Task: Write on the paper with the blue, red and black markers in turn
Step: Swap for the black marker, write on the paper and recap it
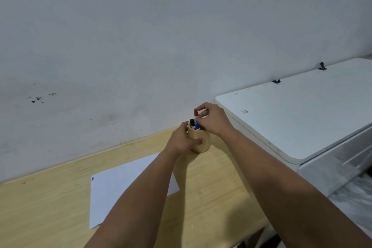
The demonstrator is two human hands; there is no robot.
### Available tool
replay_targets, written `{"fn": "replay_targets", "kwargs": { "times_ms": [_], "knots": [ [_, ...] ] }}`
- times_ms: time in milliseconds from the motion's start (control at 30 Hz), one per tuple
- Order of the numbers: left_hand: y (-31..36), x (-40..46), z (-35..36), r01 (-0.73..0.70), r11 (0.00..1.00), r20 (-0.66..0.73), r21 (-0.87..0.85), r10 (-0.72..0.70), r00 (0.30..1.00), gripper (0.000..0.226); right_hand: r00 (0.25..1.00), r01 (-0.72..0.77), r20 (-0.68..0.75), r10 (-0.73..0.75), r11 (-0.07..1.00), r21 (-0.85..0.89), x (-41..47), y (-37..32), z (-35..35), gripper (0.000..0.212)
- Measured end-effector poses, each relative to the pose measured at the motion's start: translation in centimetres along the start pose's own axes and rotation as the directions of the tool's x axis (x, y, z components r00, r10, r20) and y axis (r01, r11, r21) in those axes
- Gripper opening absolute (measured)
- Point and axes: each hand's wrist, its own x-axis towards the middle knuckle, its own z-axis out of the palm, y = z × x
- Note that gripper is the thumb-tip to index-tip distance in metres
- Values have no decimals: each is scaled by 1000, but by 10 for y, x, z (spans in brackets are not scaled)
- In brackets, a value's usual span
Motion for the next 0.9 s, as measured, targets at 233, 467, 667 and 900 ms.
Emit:
{"fn": "replay_targets", "kwargs": {
  "times_ms": [233,467,667,900],
  "knots": [
    [0,-5,4,-18,999,-69,34,20,997,73,998,65,-15,-66,995,-74,-16,-3,5,27],
    [3,-12,5,9,997,-102,76,-1,995,84,999,37,-24,-41,987,-156,-25,-10,11,19],
    [10,-13,-1,34,997,-80,62,-29,996,103,982,52,-184,-37,996,76,-15,-44,-20,20],
    [30,-36,-47,-2,991,-61,132,10,998,98,946,243,-269,-178,942,232,-20,-103,-53,15]
  ]
}}
